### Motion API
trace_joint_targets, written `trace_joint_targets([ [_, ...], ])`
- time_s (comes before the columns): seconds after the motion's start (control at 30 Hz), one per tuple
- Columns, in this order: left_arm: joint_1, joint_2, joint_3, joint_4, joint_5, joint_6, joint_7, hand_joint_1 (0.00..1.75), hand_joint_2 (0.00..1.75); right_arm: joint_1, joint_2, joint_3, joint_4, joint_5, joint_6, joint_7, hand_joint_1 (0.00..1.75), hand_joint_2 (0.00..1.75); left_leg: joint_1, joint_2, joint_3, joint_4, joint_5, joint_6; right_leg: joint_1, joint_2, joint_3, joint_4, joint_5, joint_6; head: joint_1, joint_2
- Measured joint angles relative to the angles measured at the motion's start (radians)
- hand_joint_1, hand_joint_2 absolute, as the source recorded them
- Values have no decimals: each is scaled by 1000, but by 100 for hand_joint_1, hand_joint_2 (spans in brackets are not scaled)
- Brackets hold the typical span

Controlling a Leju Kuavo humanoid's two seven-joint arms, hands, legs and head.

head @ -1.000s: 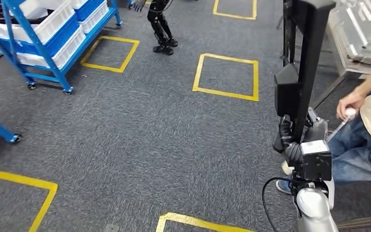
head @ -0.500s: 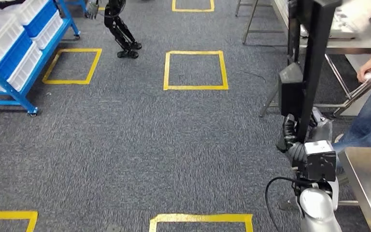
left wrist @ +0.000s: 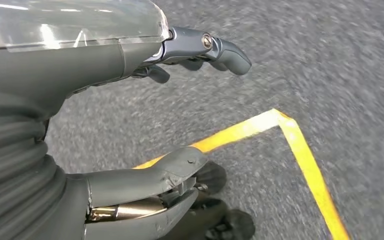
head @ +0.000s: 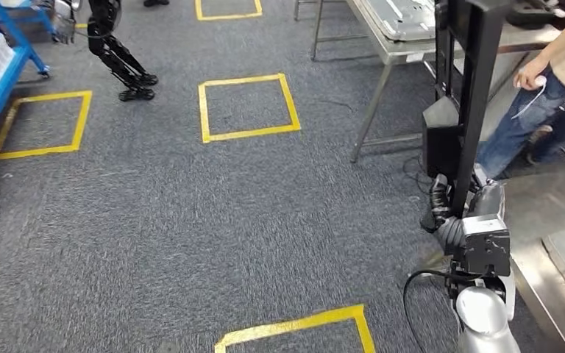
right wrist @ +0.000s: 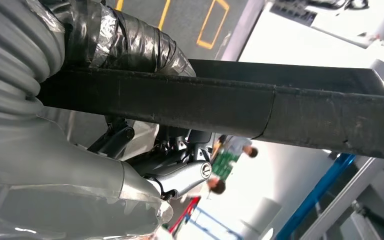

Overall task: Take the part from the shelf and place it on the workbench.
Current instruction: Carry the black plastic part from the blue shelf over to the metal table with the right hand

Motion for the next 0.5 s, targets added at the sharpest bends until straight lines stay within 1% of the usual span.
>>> trace_joint_targets([
  [0.03, 1, 0, 0, 0, 0, 0, -2, 0, 175, 0, -2, -1, 0, 2, 0, 1, 175, 175, -1, 16, 0, -2, 1, 5, 2, -38, -22, 50, -29, 3, 1, 0],
  [0.07, 2, -1, 1, 0, 0, 1, -3, 0, 175, 0, -3, -2, 0, 4, 0, 3, 175, 175, -3, 31, 0, -2, 1, 8, 2, -61, -51, 111, -61, 6, 2, 0],
  [0.1, 4, -1, 1, 0, 0, 2, -5, 0, 175, 2, -3, -3, 0, 6, 0, 5, 175, 175, -5, 47, 0, -2, 0, 10, 0, -71, -78, 169, -85, 9, 2, 0],
  [0.13, 6, -1, 2, 0, 0, 4, -6, 0, 175, 5, -5, -5, 1, 7, 0, 7, 175, 175, -6, 63, 0, -1, -1, 10, -1, -76, -94, 205, -93, 11, 2, 0],
  [0.17, 6, -1, 2, 0, 0, 6, -8, 0, 175, 8, -6, -7, 1, 9, 0, 9, 175, 175, -6, 78, 0, 0, -3, 9, -3, -80, -93, 207, -83, 11, 2, 0],
  [0.2, 6, -1, 3, 0, 0, 7, -9, 0, 175, 11, -9, -10, 1, 10, 0, 10, 175, 175, -6, 92, 2, 0, -6, 8, -3, -86, -73, 172, -57, 11, 2, 0],
  [0.23, 6, -2, 3, 0, -1, 8, -10, 0, 175, 12, -11, -13, 1, 11, 0, 10, 175, 175, -7, 105, 5, 1, -10, 5, -2, -106, -36, 107, -25, 8, 2, 0],
  [0.27, 5, -3, 3, 0, 0, 9, -12, 0, 175, 12, -12, -16, 0, 12, 0, 10, 175, 175, -10, 117, 8, 2, -14, 0, 5, -135, -1, 43, -2, 3, 2, 0],
  [0.3, 5, -4, 4, 0, 0, 10, -14, 0, 175, 13, -14, -18, 0, 12, 0, 10, 175, 175, -13, 127, 12, 3, -18, -5, 10, -158, 26, -7, 12, -4, 2, 0],
  [0.33, 5, -4, 5, 0, 1, 12, -16, 0, 175, 14, -15, -20, -1, 13, 0, 10, 175, 175, -16, 138, 15, 4, -22, -10, 16, -174, 40, -36, 16, -11, 2, 0],
  [0.37, 5, -4, 6, 0, 2, 13, -18, 0, 175, 16, -16, -22, -2, 14, 0, 10, 175, 175, -19, 149, 18, 3, -25, -14, 21, -173, 40, -42, 13, -16, 1, 0],
  [0.4, 5, -4, 7, 0, 3, 14, -19, 0, 175, 20, -17, -24, -3, 14, 0, 10, 175, 175, -20, 161, 22, 1, -26, -18, 21, -158, 38, -43, 14, -22, 1, 0],
  [0.43, 4, -4, 8, 0, 3, 15, -21, 0, 175, 24, -17, -27, -5, 14, 0, 10, 175, 175, -19, 162, 25, 2, -32, -22, 19, -145, 39, -47, 16, -27, 1, 0],
  [0.47, 4, -4, 8, 0, 3, 15, -23, 0, 175, 27, -18, -29, -7, 14, 0, 10, 175, 175, -18, 148, 24, 13, -44, -26, 16, -132, 41, -51, 18, -33, 1, 0],
  [0.5, 4, -4, 9, 0, 3, 16, -24, 0, 175, 29, -19, -30, -9, 14, 0, 10, 175, 175, -16, 123, 14, 42, -66, -30, 12, -120, 43, -55, 20, -40, 1, 0],
])
